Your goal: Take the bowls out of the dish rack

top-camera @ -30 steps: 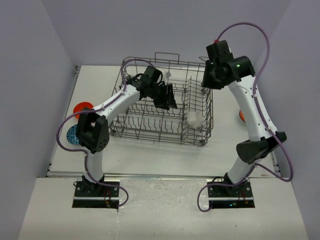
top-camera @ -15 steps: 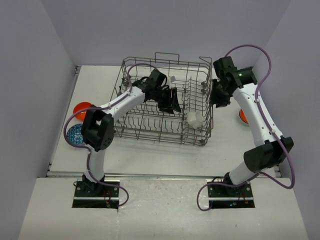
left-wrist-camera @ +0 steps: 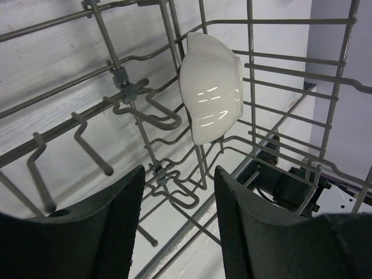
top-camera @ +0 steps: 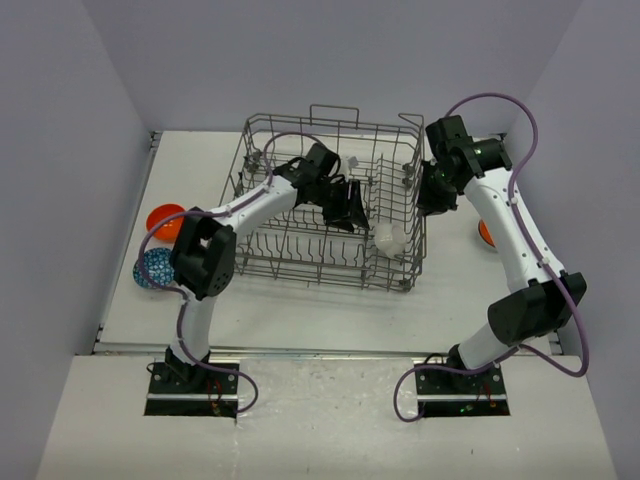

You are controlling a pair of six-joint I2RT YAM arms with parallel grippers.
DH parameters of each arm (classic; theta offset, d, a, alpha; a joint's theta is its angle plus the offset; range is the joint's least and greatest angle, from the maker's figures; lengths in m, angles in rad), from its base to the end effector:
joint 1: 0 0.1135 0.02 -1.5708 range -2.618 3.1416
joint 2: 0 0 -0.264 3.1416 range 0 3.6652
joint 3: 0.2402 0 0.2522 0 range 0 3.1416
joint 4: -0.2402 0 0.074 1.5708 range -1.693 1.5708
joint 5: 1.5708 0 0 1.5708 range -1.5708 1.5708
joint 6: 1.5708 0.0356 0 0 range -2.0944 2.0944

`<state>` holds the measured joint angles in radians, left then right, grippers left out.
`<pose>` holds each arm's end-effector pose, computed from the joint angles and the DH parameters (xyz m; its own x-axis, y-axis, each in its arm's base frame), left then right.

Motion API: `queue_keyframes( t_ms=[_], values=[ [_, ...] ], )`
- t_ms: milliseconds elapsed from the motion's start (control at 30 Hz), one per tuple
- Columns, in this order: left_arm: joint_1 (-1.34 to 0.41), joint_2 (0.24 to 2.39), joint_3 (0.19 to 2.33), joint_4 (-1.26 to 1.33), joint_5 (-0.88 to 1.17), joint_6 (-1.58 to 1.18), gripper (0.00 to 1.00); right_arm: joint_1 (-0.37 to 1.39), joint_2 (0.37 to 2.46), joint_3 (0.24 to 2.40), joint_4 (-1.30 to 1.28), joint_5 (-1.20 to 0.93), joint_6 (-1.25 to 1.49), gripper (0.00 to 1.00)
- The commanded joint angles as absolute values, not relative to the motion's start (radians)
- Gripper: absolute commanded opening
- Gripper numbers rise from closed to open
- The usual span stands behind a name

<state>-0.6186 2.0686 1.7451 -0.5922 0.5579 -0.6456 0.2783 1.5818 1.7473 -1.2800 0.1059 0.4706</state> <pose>0.3645 -0.2826 0.2418 -0.9701 0.0640 -0.2340 0.2141 0.6793 -0.7019 0.2922 0.0796 0.3788 -0.8729 0.2195 -0.4358 0.1878 0.9754 0.1152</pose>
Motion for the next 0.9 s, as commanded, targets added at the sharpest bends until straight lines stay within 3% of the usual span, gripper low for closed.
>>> queue_keyframes(
  t_ms=[0, 333, 867],
  values=[
    [-0.641, 2.094, 1.779, -0.519, 0.632, -0.673, 0.53, 0.268, 1.575, 1.772, -1.252, 0.074, 0.505, 0.00],
    [-0.664, 2.106, 1.753, -0.381, 0.647, -0.726, 0.53, 0.268, 1.589, 1.798, -1.266, 0.054, 0.497, 0.00],
    [-0.687, 2.141, 1.715, -0.367, 0.638, -0.742, 0.53, 0.268, 1.572, 1.775, -1.264, 0.060, 0.489, 0.00]
  ],
)
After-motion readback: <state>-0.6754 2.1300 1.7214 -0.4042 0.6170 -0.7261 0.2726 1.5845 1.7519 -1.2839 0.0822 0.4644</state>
